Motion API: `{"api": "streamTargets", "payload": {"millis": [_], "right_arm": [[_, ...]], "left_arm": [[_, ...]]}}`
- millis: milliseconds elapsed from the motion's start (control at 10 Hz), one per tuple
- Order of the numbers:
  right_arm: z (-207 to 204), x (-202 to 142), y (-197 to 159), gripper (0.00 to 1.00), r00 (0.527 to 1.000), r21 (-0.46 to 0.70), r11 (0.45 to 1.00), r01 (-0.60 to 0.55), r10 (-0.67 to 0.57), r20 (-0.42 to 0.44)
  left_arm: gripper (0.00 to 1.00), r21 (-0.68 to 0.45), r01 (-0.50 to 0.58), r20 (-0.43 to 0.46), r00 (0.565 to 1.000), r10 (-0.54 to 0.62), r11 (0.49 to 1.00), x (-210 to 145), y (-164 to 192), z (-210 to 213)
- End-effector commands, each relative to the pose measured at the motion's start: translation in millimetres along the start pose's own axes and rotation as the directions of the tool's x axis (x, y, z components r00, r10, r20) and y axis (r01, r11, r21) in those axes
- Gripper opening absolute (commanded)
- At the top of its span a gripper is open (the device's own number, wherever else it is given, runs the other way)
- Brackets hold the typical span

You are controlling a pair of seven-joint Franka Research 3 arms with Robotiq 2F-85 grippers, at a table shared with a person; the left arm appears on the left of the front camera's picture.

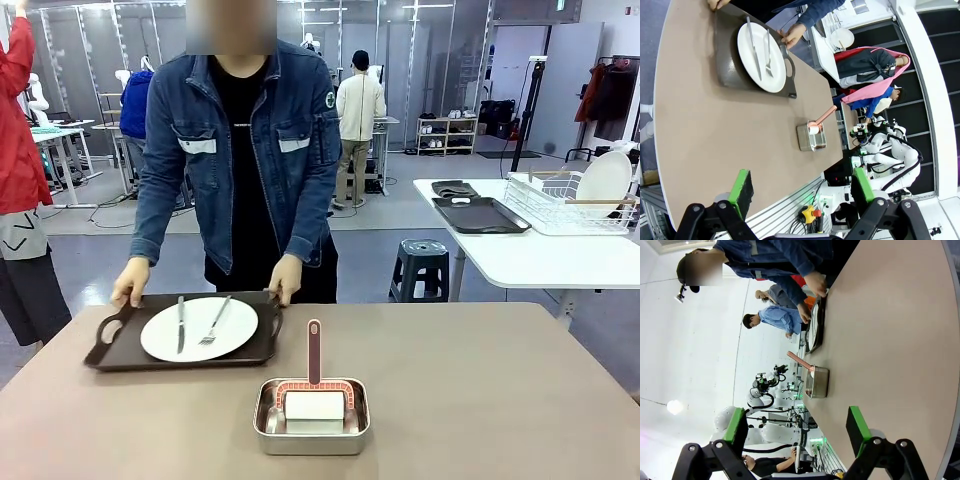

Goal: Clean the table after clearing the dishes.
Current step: When the right (or left) Handle tray is removed, use the right hand (or left hand) to clean the right (or left) side of the table with the Lint Roller.

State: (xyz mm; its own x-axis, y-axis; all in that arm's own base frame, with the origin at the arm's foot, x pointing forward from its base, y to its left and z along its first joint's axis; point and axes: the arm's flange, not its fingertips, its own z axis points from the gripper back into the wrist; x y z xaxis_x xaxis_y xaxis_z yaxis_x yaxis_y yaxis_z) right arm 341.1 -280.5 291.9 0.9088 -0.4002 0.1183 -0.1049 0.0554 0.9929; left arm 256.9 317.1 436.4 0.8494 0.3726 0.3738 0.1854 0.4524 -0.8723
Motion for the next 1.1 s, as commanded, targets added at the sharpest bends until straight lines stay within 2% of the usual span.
{"api": "streamTargets", "payload": {"millis": [0,700,800,900,1000], "right_arm": [[0.4,-1.8,3.7,1.0,1.0,-0.014,1.0,0.002,-0.002,-0.004],[0.4,-1.8,3.7,1.0,1.0,-0.014,1.0,0.002,-0.002,-0.004],[0.4,-1.8,3.7,1.0,1.0,-0.014,1.0,0.002,-0.002,-0.004],[0.4,-1.8,3.7,1.0,1.0,-0.014,1.0,0.002,-0.002,-0.004],[0.4,-1.8,3.7,1.0,1.0,-0.014,1.0,0.002,-0.002,-0.004]], "left_arm": [[1.0,-0.012,0.008,0.011,1.0,-0.008,1.0,-0.9,-0.9,3.4],[1.0,0.0,0.0,0.0,1.0,0.0,1.0,0.0,0.0,0.0],[1.0,0.104,0.147,-0.076,0.987,-0.139,0.984,21.1,-37.8,-17.5],[1.0,0.21,0.28,-0.19,0.951,-0.242,0.937,47.5,-90.0,-49.5],[1.0,0.27,0.392,-0.302,0.902,-0.309,0.879,65.6,-136.2,-90.3]]}}
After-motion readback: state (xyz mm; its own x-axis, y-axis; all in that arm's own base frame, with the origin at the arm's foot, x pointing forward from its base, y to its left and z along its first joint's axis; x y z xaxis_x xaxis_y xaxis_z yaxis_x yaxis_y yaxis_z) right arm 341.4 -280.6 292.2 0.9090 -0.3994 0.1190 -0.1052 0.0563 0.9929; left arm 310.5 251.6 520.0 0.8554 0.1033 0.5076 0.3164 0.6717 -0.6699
